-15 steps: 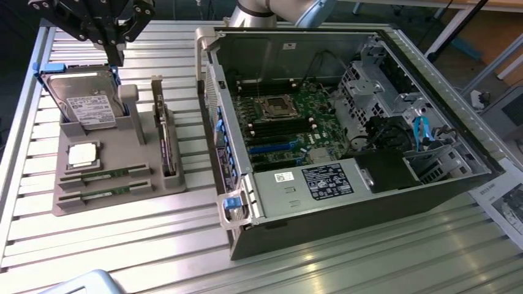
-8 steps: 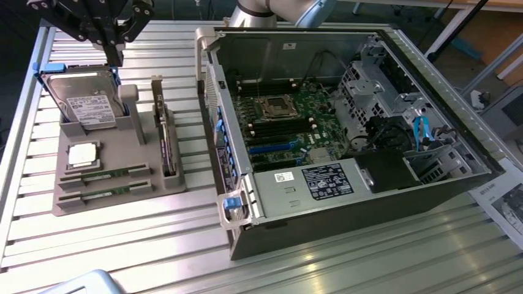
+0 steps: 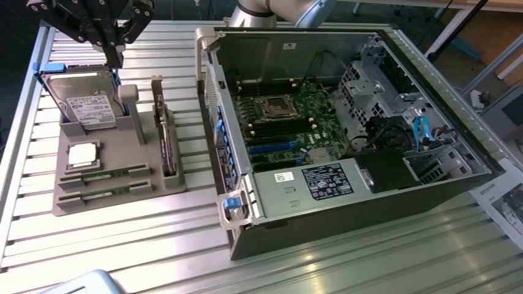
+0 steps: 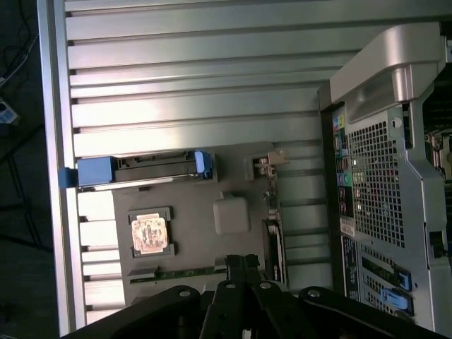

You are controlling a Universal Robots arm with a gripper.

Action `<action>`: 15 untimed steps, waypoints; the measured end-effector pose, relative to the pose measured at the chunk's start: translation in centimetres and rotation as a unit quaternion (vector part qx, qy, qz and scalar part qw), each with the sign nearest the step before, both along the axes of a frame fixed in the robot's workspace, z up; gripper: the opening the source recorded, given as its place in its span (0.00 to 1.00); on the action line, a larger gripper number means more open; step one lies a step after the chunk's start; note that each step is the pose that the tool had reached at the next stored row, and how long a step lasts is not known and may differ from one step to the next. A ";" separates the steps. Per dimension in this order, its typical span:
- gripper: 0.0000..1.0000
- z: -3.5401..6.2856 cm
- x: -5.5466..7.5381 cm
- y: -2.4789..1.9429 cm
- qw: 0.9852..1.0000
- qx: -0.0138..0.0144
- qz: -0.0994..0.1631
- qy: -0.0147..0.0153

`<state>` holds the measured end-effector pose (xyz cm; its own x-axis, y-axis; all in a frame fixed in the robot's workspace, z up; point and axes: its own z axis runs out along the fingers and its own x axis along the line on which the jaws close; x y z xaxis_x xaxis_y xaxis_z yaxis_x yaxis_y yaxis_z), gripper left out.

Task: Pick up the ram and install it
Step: 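Reach for the ram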

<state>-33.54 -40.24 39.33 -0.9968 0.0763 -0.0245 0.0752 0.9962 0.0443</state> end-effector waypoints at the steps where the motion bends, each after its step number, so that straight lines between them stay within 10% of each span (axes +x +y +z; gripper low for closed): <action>1: 0.10 -0.01 0.0 -0.01 1.000 0.000 0.000 0.000; 15: 0.10 0.00 0.0 -0.66 1.000 0.000 0.000 0.000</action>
<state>-33.54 -40.90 39.33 -0.9968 0.0762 -0.0244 0.0751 0.9962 0.0443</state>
